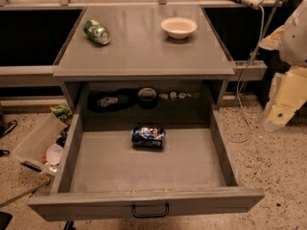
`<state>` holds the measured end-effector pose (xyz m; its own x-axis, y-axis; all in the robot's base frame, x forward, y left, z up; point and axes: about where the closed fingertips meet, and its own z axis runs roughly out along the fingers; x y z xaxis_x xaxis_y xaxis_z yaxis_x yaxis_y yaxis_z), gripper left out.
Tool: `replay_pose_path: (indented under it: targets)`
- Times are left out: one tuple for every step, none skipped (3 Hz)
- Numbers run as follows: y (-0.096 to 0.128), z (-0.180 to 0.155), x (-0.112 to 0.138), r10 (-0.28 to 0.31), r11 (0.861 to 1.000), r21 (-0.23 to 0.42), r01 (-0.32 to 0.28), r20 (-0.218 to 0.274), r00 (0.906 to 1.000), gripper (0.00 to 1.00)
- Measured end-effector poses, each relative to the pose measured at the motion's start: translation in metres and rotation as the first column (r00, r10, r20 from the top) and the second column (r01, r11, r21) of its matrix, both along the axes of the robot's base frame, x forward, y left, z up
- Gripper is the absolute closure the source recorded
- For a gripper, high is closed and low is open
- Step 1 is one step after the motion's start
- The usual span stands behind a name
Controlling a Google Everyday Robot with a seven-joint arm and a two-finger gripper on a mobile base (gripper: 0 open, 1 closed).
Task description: Pick pepsi can from top drawer and place on counter
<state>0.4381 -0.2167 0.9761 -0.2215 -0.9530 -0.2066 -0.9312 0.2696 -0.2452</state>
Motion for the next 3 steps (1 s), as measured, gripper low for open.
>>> replay_pose_path:
  targets:
    - [0.0, 0.0, 0.0, 0.0, 1.0, 0.0, 0.0, 0.0, 1.0, 0.0]
    - [0.012, -0.016, 0.002, 0.023, 1.0, -0.012, -0.023, -0.013, 0.9997, 0.0]
    - [0.047, -0.072, 0.011, 0.082, 0.996, 0.036, -0.08, -0.051, 0.9954, 0.0]
